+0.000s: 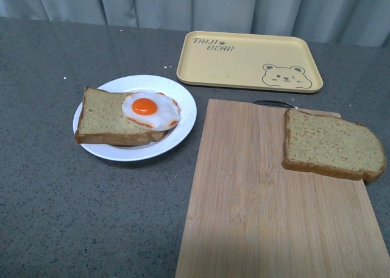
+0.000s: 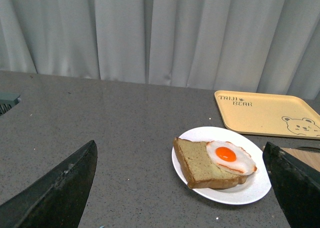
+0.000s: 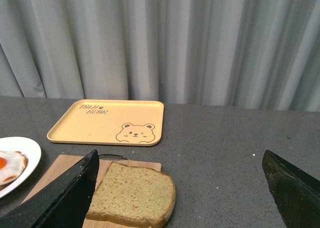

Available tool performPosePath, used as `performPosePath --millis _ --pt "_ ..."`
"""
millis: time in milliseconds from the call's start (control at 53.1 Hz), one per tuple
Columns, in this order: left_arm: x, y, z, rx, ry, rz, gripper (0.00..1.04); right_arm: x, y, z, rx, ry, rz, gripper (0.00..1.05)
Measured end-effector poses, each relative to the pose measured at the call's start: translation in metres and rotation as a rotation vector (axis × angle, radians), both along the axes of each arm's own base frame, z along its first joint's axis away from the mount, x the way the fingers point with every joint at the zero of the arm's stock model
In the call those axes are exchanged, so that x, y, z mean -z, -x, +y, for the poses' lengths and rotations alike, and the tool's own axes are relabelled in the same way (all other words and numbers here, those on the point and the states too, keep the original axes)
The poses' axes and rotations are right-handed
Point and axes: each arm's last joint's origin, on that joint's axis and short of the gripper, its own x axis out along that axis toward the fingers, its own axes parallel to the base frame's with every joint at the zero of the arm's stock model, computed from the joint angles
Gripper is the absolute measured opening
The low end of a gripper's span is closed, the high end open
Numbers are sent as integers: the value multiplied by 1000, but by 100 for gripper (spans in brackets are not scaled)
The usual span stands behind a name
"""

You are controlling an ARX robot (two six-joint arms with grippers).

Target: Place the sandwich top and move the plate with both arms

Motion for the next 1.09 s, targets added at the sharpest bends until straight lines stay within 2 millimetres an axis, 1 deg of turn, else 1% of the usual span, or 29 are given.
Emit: performPosePath --millis 1092 --pt "0 0 0 0 0 0 98 0 0 0 0 0 0 95"
